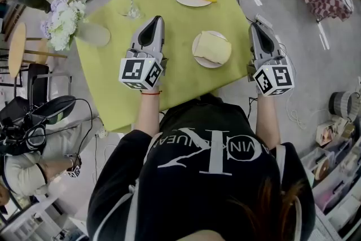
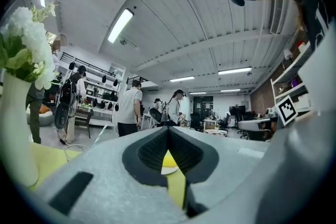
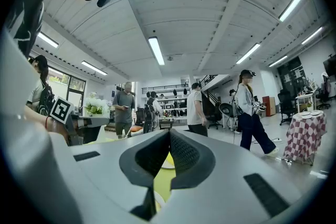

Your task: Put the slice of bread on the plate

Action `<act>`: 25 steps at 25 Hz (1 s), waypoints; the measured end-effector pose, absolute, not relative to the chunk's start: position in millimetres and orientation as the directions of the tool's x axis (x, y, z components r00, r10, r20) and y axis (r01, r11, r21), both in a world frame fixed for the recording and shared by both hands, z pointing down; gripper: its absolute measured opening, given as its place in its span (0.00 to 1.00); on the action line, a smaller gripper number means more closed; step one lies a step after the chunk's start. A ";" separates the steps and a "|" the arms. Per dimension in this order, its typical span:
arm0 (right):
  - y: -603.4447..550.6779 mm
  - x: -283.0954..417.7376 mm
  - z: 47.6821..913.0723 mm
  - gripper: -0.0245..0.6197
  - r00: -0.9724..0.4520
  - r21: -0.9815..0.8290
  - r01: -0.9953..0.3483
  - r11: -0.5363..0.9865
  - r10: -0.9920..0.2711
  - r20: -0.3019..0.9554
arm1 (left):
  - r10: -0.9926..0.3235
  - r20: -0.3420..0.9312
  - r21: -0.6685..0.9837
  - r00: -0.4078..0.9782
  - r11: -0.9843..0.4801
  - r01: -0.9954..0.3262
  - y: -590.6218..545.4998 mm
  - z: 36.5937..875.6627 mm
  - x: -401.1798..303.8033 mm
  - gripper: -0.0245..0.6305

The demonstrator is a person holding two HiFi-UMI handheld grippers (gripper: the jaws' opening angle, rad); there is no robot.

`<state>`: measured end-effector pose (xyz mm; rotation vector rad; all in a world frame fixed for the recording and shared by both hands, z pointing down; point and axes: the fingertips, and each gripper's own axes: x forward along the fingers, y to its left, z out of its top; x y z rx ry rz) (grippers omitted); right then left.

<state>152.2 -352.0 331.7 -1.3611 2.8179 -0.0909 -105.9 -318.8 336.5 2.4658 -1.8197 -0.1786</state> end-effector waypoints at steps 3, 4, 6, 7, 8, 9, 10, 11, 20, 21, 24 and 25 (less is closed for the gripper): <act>-352.3 153.8 331.5 0.04 -0.620 -0.061 -0.784 0.618 -0.784 0.012 | -0.955 -0.048 0.127 0.291 -0.295 -0.947 -319.1 337.2 -105.1 0.04; -352.0 154.7 331.8 0.04 -0.619 -0.063 -0.784 0.617 -0.785 0.012 | -0.955 -0.046 0.127 0.292 -0.295 -0.947 -319.0 337.5 -104.4 0.04; -351.2 155.8 332.6 0.04 -0.618 -0.065 -0.785 0.616 -0.786 0.013 | -0.955 -0.042 0.128 0.293 -0.296 -0.947 -318.5 338.3 -103.1 0.04; -350.8 156.3 332.8 0.04 -0.617 -0.066 -0.785 0.615 -0.787 0.013 | -0.955 -0.040 0.128 0.294 -0.297 -0.946 -318.4 338.9 -102.5 0.04; -350.5 156.7 333.0 0.04 -0.617 -0.067 -0.786 0.614 -0.787 0.013 | -0.955 -0.039 0.129 0.295 -0.298 -0.946 -318.4 339.5 -102.1 0.04; -350.0 157.0 333.3 0.04 -0.615 -0.067 -0.787 0.613 -0.788 0.014 | -0.954 -0.037 0.129 0.296 -0.298 -0.946 -318.4 340.2 -102.0 0.04; -349.5 157.2 333.8 0.04 -0.614 -0.068 -0.788 0.612 -0.789 0.015 | -0.954 -0.035 0.131 0.297 -0.299 -0.945 -318.3 341.2 -102.1 0.04; -349.0 157.2 334.7 0.04 -0.612 -0.068 -0.790 0.609 -0.791 0.017 | -0.954 -0.032 0.132 0.298 -0.300 -0.945 -318.4 342.4 -102.4 0.04; -347.2 156.0 341.9 0.04 -0.599 -0.079 -0.799 0.596 -0.800 0.024 | -0.950 -0.015 0.130 0.313 -0.312 -0.941 -319.4 348.3 -103.7 0.04; -346.9 156.1 342.7 0.04 -0.599 -0.081 -0.799 0.596 -0.800 0.025 | -0.950 -0.014 0.130 0.313 -0.312 -0.941 -319.4 348.6 -103.4 0.04; -346.6 155.8 345.5 0.04 -0.598 -0.091 -0.799 0.594 -0.801 0.029 | -0.949 -0.012 0.131 0.315 -0.314 -0.940 -319.7 350.2 -103.9 0.04; -347.0 155.5 346.7 0.04 -0.597 -0.095 -0.800 0.593 -0.801 0.031 | -0.949 -0.011 0.131 0.316 -0.315 -0.940 -320.3 350.9 -104.4 0.04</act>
